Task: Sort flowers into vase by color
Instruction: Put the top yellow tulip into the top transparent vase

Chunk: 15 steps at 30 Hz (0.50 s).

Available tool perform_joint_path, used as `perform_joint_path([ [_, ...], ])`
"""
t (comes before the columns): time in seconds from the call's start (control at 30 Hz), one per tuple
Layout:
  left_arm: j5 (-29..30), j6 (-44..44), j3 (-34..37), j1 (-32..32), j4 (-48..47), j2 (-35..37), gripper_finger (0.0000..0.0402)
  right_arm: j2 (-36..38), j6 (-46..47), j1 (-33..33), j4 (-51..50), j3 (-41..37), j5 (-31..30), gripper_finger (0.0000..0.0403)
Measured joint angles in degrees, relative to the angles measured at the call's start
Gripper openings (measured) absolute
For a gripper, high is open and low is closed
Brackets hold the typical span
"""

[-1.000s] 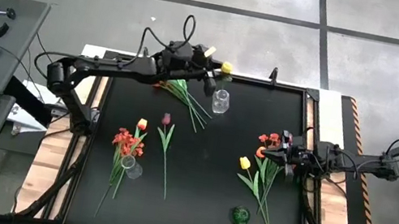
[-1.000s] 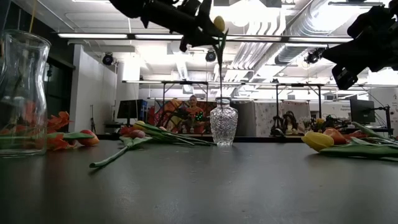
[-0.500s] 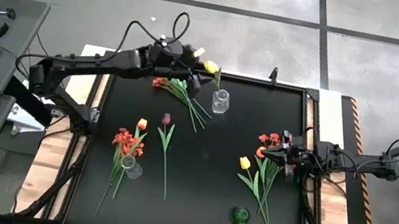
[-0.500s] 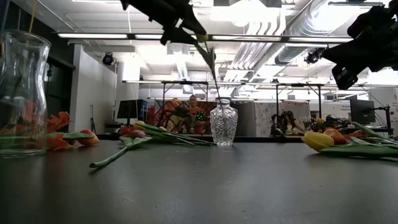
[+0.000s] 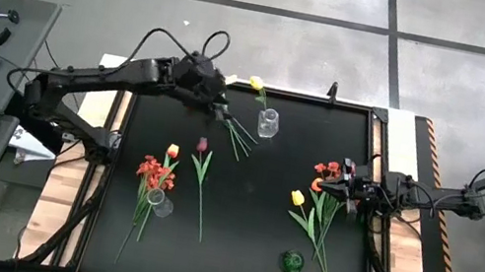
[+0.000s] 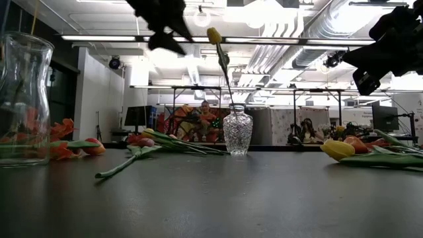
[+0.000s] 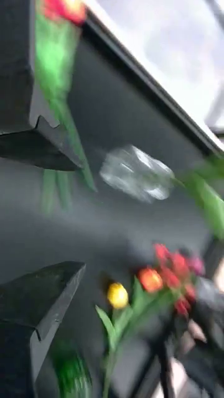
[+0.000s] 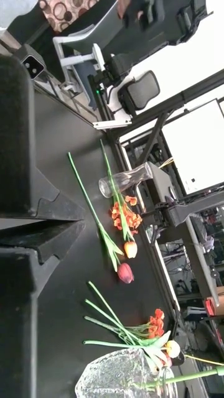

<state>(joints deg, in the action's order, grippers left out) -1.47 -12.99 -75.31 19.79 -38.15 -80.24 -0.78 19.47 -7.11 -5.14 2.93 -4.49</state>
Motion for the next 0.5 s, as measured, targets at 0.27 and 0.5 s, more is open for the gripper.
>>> perform_joint_path([
  [0.27,8.06,-27.64,11.86,-2.11,0.61,-0.55,0.0239,0.0,-0.01,-0.01,-0.01,0.01,0.0,0.0],
  [0.5,7.92,-38.41,16.8,7.05,18.9,-7.33,0.0239,-0.02,0.01,0.01,0.01,0.01,0.02,0.0],
])
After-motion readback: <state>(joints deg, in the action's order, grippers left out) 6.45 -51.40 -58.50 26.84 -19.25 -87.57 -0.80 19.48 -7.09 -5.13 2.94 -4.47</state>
